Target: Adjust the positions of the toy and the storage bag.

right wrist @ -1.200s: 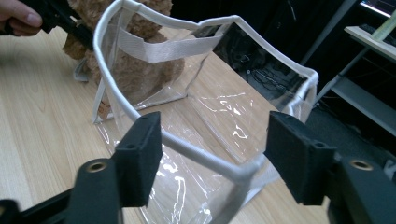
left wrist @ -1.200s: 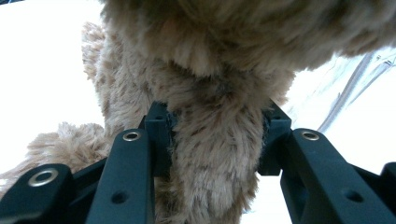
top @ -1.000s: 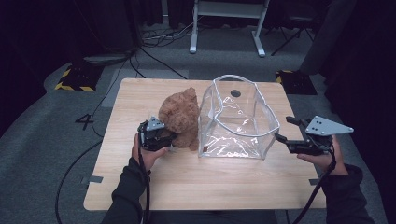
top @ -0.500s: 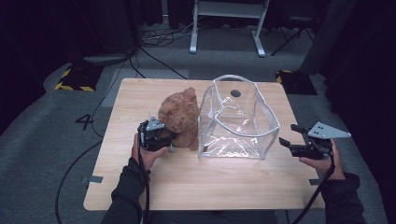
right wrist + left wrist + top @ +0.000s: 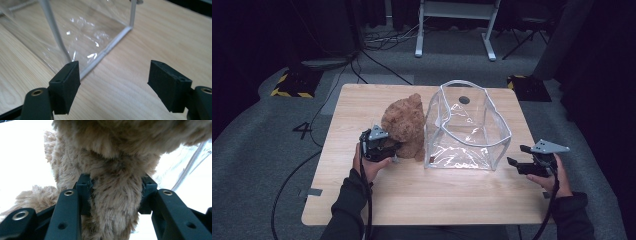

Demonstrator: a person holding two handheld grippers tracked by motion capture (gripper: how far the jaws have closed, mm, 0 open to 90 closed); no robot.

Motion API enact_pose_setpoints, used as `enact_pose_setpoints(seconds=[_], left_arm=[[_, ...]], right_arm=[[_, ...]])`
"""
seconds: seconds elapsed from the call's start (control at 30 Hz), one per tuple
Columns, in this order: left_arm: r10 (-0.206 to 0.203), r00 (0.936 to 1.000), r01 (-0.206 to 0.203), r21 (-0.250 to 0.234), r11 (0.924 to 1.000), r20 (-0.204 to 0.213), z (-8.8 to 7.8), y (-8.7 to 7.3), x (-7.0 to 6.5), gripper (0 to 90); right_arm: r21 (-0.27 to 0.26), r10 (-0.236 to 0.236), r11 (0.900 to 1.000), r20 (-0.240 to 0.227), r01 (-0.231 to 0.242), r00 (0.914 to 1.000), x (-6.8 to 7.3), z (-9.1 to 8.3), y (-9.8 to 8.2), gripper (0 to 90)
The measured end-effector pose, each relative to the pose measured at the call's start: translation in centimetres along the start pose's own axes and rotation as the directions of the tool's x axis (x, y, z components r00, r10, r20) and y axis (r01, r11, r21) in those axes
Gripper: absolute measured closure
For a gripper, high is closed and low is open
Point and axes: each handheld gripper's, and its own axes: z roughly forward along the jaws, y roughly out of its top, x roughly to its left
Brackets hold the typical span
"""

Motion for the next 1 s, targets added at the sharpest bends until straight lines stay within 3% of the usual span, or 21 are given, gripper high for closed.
enact_pose_setpoints(seconds=[0.13, 0.17, 0.23, 0.4, 0.43, 0.57, 0.7, 0.77, 1.0], left_arm=[[0.000, 1.0000, 0.001, -0.001, 1.0000, 0.002, 0.1, 0.0, 0.0, 58.0], [0.007, 1.0000, -0.007, -0.002, 1.0000, -0.001, 0.1, 0.0, 0.1, 58.3], [0.002, 1.0000, -0.002, -0.003, 1.0000, 0.003, 0.2, 0.0, 0.0, 58.3], [0.005, 1.0000, -0.005, -0.002, 1.0000, 0.006, 0.2, 0.0, 0.0, 58.6], [0.004, 1.0000, -0.004, -0.005, 1.0000, 0.004, 0.2, 0.0, 0.0, 58.7], [0.015, 0.9999, -0.015, -0.007, 0.9999, 0.001, 0.2, -0.1, 0.0, 58.7], [0.005, 1.0000, -0.005, -0.014, 0.9999, 0.007, 0.2, -0.2, 0.1, 59.0], [-0.002, 0.9999, 0.002, -0.020, 0.9998, 0.014, 0.3, -0.3, 0.2, 59.6], [-0.002, 0.9998, 0.002, -0.021, 0.9998, 0.019, 0.3, -0.4, 0.2, 60.1]], right_arm=[[0.056, 0.040, 0.998, -0.014, -0.039, 0.9991, -0.2, 1.3, -1.9, 25.3], [0.097, 0.046, 0.994, -0.008, -0.045, 0.9989, -0.2, 1.9, -2.6, 24.2], [0.108, 0.055, 0.993, -0.009, -0.054, 0.9985, -0.3, 2.1, -2.9, 24.2], [0.110, 0.110, 0.988, -0.040, -0.106, 0.9931, -0.5, 2.2, -4.4, 22.6], [0.112, 0.115, 0.987, -0.021, -0.112, 0.9932, -0.5, 2.2, -4.9, 22.9], [0.091, 0.113, 0.990, -0.017, -0.111, 0.9934, -0.3, 2.0, -5.0, 21.1], [0.106, 0.107, 0.989, 0.002, -0.107, 0.9942, -0.1, 2.2, -5.0, 20.0], [0.104, 0.129, 0.986, 0.007, -0.129, 0.9916, -0.1, 2.3, -5.1, 18.0], [0.099, 0.136, 0.986, 0.015, -0.136, 0.9907, 0.0, 2.4, -5.1, 16.8]])
